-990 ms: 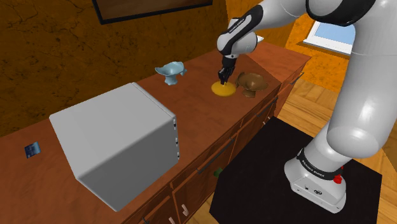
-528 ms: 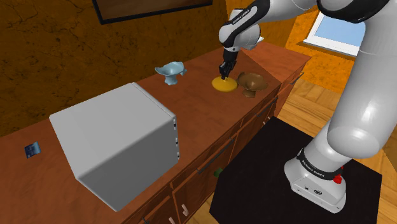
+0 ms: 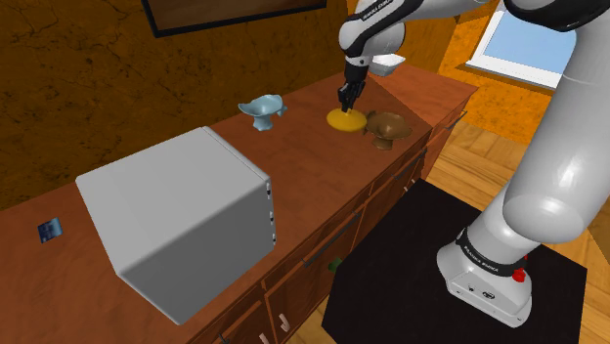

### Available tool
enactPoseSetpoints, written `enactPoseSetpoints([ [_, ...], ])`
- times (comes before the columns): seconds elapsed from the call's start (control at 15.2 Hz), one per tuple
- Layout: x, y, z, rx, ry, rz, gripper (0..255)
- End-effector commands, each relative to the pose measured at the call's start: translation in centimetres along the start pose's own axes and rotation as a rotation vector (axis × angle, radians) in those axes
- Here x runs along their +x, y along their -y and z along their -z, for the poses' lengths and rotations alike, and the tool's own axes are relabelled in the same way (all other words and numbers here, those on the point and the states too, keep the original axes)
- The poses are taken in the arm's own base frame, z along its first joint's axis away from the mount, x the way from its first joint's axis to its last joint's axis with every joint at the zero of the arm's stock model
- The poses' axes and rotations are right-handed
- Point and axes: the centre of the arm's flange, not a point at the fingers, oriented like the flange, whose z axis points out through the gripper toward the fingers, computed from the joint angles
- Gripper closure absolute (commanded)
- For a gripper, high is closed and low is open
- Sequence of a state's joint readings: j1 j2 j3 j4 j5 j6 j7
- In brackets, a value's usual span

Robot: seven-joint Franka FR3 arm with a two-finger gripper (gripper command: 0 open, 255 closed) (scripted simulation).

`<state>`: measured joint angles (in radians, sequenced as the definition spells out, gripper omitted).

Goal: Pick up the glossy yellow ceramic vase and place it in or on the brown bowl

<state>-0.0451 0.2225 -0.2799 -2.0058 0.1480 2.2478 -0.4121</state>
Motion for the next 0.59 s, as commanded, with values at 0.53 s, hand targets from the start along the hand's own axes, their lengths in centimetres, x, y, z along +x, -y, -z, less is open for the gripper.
enactPoseSetpoints([
  [0.53, 0.2, 0.3, 5.3, 0.000, 0.000, 0.000, 255],
])
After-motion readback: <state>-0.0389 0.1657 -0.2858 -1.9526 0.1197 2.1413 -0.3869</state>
